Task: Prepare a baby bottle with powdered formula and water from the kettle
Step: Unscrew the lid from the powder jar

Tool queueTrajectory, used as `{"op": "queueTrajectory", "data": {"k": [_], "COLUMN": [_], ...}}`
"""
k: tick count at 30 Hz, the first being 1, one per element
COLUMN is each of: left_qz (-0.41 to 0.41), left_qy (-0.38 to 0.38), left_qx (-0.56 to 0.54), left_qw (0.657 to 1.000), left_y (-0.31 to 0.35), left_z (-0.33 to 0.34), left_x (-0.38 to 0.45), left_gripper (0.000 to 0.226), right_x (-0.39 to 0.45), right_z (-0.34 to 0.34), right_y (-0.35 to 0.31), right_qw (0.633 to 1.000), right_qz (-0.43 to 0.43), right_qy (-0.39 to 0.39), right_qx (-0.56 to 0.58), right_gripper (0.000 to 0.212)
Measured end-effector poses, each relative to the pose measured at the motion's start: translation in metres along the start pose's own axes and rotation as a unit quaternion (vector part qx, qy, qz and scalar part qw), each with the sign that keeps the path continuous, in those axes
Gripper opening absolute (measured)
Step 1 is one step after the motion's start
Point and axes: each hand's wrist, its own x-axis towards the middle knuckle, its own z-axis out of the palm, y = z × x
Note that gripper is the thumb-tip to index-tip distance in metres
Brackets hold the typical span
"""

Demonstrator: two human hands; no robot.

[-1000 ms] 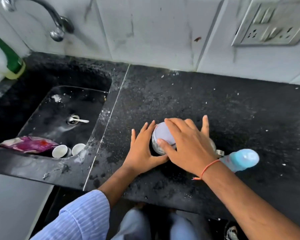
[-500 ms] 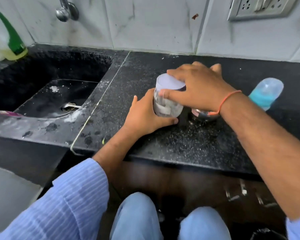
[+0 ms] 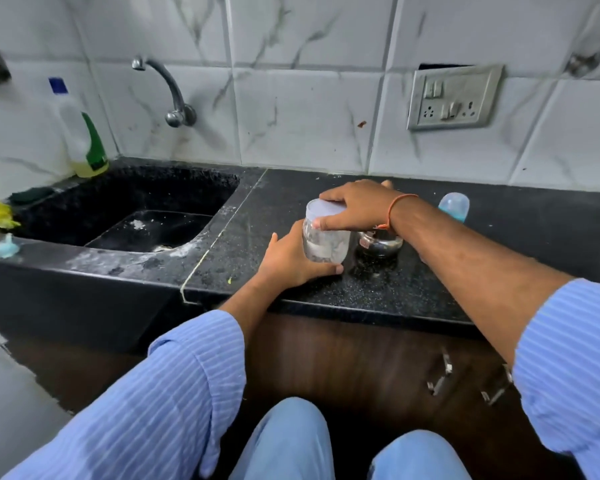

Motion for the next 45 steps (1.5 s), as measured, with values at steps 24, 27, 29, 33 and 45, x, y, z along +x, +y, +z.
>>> {"op": "queueTrajectory", "data": {"k": [24, 27, 29, 33, 45], "left_qz": [0.002, 0.003, 0.005, 0.008, 0.016], "left_qy": [-0.033, -0.034, -0.040, -0.040, -0.031], "left_qx": [0.049, 0.050, 0.057, 0.065, 0.082], "left_qw": [0.998, 0.998, 0.998, 0.997, 0.996], "left_y": [-0.010, -0.010, -0.012, -0.012, -0.012], "left_z": [0.008, 0.008, 0.007, 0.009, 0.010], "left_x": [0.014, 0.015, 0.016, 0.019, 0.017], "left_gripper": [0.117, 0.114, 0.112, 0.117, 0.112], "right_x": [0.013, 0.014, 0.015, 0.019, 0.024], "right_z": [-0.016, -0.018, -0.022, -0.030, -0.041], "right_y": [-0.006, -0.003, 0.001, 0.004, -0.015], "right_qw": [0.997, 0.996, 0.993, 0.984, 0.991], "right_qz": [-0.055, -0.073, -0.083, -0.108, -0.072], "right_qy": [-0.023, -0.036, -0.062, -0.136, -0.089], "right_qx": [0.053, 0.043, 0.054, 0.036, -0.066], "right_gripper": [0.054, 0.060, 0.067, 0.077, 0.070]}}
